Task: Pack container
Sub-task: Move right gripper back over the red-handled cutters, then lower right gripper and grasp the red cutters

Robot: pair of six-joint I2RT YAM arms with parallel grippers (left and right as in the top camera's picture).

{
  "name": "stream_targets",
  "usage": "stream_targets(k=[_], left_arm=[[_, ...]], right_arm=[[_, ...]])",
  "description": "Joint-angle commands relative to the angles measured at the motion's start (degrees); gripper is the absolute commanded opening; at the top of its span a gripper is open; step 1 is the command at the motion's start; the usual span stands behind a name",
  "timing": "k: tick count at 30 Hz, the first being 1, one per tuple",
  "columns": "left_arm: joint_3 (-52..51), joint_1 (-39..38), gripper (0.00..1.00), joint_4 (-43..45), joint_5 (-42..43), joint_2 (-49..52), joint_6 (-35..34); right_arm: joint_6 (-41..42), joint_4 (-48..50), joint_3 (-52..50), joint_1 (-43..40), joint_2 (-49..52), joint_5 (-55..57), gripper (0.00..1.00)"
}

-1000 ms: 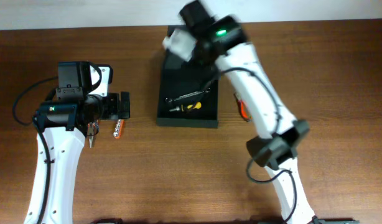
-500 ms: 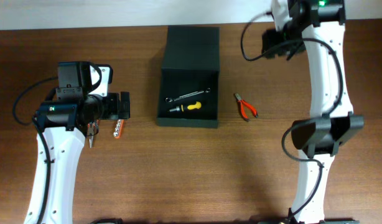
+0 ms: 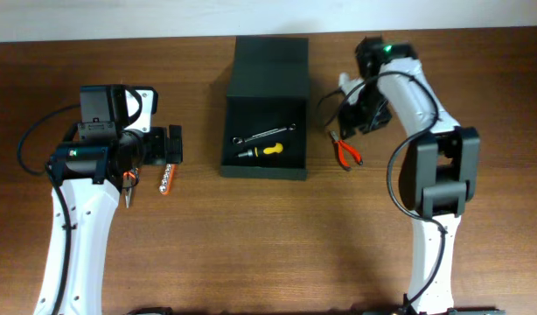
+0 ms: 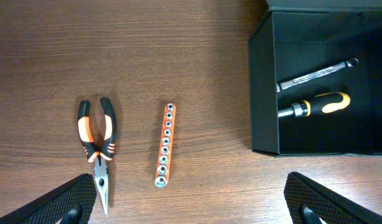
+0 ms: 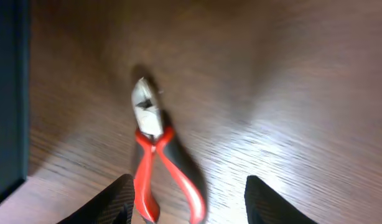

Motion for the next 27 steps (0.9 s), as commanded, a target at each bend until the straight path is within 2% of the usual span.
stream_targets(k=[1,6,10,18,27], left_arm=[[0.68,0.24,0.99,0.2,0.24,0.42,1.14],[0.68,0.24,0.99,0.17,0.24,0.39,1.14],[0.68,0.24,0.99,0.15,0.24,0.39,1.14],[0.68,0.24,0.99,0.15,0.24,0.42,1.14],[0.68,0.24,0.99,0.13,0.26,0.39,1.14]], right_arm=[[-3.19,2.03,-2.93,1.11,-0.13,-0.33,0.56],[-4.17,5.29,-5.05,2.29,-0.13,1.16,0.55],[-4.15,6.86,-6.16,3.1,-0.13,2.56,0.46],[-4.04,8.59,-9.44,4.96,-0.13,8.02,0.47],[-1.22,10.67,-13.14,5.7,-0.13,9.05,0.44]])
